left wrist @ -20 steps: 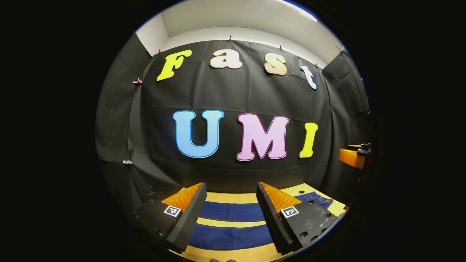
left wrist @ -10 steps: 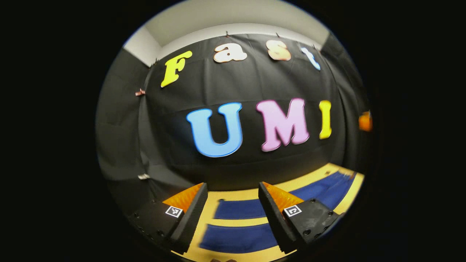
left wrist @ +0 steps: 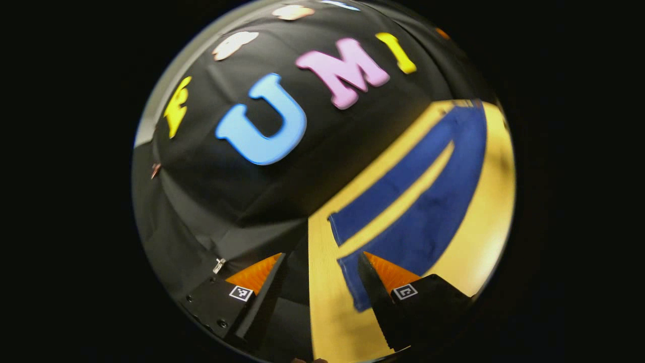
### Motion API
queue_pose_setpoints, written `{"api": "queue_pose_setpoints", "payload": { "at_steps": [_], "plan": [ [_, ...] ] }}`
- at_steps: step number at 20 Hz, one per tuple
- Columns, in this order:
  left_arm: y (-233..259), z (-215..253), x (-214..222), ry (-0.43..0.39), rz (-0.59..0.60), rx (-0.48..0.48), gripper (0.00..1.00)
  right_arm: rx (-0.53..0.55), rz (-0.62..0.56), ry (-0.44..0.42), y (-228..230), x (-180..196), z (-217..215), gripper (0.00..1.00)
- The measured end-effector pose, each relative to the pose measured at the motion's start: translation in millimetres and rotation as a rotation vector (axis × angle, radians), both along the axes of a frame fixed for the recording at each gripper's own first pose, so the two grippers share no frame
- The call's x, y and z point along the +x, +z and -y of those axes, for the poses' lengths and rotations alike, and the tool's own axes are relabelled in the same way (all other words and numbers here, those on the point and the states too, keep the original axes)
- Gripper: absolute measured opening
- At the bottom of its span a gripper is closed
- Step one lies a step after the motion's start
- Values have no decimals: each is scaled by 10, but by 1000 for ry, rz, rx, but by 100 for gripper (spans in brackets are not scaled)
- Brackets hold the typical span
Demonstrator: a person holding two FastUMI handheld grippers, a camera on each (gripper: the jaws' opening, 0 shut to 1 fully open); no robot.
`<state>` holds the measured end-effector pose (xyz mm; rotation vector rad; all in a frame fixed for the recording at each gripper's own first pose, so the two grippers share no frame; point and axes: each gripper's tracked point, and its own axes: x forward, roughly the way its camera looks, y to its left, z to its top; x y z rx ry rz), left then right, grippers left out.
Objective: Grasp the waist and the cuffs of the jeans and fold them to make the two legs overlap; first hold the waist and fold one-third of the jeans toward the cuffs, then hold the cuffs and fold the remaining one-third in the same direction to finish folding.
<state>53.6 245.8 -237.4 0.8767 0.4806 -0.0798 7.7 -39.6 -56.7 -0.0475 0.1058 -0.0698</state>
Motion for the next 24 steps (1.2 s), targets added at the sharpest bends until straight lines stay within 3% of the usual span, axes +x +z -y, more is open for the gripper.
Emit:
{"api": "queue_pose_setpoints", "payload": {
  "at_steps": [6,9,12,15,18,20,23,24],
  "plan": [
    [-983,-209,-155,-224,-306,216,82,-49,-28,-33,-200,-63,186,97],
    [-1315,-486,-217,-243,-407,303,82,-54,-58,-60,-365,-117,301,97],
    [-1508,-603,-171,-245,-452,334,82,-97,-70,-88,-468,-157,459,97],
    [-1541,-548,31,-315,-445,387,82,-153,-84,-110,-578,-185,644,94],
    [-1623,-453,195,-404,-478,427,82,-173,-138,-151,-813,-228,903,98],
    [-1644,-421,302,-413,-494,427,73,-200,-154,-180,-937,-264,1071,97],
    [-1720,-395,325,-407,-580,388,71,-249,-170,-186,-1106,-292,1221,97],
    [-1745,-376,323,-408,-603,387,58,-257,-175,-182,-1169,-283,1271,97]
  ]
}}
